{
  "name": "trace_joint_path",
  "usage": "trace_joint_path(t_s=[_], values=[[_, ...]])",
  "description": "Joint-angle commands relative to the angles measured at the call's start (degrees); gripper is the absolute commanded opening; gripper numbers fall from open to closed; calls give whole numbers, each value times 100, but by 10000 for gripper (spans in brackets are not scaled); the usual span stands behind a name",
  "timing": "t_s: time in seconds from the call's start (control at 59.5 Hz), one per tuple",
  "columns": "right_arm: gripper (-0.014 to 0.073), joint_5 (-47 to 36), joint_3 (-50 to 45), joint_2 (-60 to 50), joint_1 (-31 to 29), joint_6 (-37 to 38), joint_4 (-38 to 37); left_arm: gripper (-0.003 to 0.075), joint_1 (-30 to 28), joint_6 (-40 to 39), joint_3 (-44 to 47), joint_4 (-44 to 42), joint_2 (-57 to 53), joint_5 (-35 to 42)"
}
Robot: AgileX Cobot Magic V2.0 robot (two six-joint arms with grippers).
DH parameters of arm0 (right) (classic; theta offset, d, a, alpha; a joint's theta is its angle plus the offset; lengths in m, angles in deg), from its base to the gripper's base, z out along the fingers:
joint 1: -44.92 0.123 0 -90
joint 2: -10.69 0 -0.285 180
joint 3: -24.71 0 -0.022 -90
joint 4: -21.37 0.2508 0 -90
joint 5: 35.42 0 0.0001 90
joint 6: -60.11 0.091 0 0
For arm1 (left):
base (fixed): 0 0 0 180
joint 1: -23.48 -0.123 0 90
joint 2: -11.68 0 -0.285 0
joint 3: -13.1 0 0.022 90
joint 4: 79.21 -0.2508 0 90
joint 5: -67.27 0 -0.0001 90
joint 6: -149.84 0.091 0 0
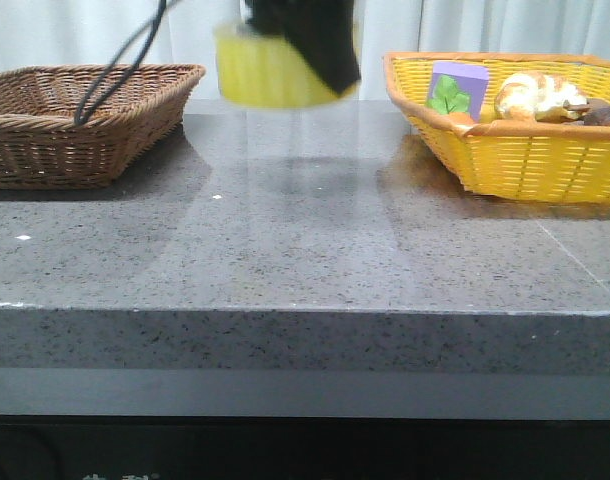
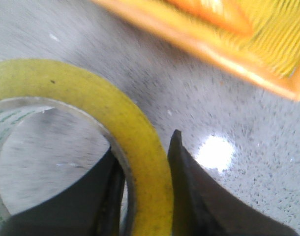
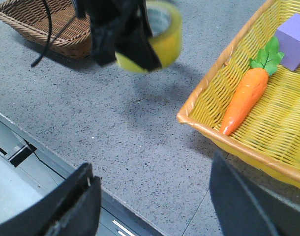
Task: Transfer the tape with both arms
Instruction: 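Lift the tape roll with the left gripper toward the brown basket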
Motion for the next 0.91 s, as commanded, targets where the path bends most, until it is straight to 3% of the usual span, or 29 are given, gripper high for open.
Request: trace_joint_path(t_s=[0.0, 0.202, 0.521, 0.89], values=[[498, -405, 145, -14, -41, -33, -12, 113, -78, -231, -459, -194, -555, 186], [498, -405, 145, -14, -41, -33, -12, 113, -529, -348, -665, -262, -773, 90], [498, -405, 145, -14, -41, -33, -12, 113, -1698, -357, -665, -262, -804, -125], [498, -405, 145, -14, -41, -33, -12, 113, -2761, -357, -654, -111, -336, -226]])
